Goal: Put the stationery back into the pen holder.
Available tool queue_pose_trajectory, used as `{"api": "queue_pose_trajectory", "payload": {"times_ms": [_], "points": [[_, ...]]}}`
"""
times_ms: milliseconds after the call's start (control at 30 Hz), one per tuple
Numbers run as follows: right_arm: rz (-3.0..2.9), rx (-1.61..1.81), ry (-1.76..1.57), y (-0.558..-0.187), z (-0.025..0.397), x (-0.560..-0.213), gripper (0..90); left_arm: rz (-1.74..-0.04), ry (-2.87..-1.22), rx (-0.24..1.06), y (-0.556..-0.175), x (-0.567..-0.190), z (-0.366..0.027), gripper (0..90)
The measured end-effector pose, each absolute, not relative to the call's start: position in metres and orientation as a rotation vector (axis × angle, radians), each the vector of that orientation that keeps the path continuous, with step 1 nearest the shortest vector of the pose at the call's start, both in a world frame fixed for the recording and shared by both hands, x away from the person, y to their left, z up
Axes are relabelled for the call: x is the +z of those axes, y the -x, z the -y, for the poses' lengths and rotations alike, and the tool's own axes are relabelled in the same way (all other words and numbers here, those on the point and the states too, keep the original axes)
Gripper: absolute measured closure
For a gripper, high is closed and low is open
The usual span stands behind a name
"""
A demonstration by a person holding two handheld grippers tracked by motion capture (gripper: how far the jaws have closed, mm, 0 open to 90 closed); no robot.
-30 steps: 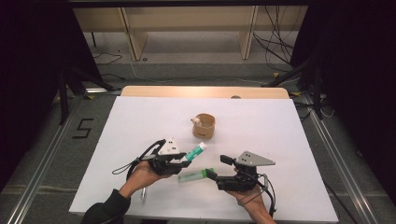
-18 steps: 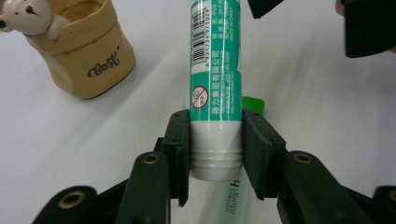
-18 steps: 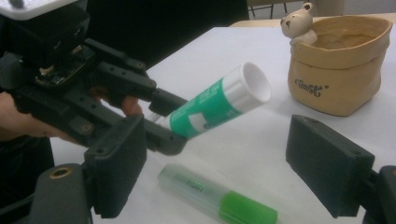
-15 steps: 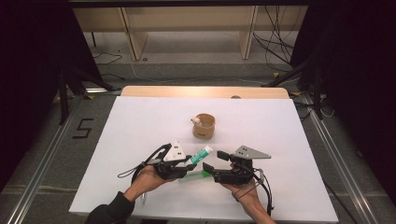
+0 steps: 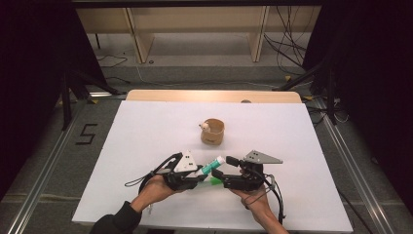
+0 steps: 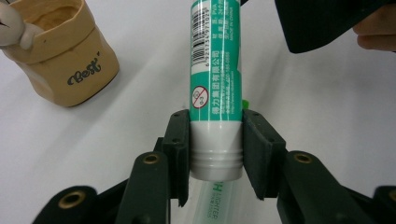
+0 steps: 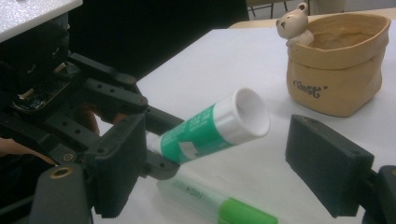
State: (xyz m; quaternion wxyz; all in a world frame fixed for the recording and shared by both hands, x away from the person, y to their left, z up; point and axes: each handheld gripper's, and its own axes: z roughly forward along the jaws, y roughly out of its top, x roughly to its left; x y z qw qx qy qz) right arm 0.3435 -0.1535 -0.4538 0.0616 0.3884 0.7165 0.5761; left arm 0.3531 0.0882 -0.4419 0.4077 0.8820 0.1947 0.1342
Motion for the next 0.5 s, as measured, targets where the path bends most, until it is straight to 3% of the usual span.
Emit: {"api": "queue_pose_trajectory", "payload": {"times_ms": [500], "points": [[-2.174, 1.737, -1.179, -0.3439, 0.1528, -0.4542, 21.7, -0.462, -2.249, 0.341, -0.3508, -0.441, -0.0857, 64.8]]}}
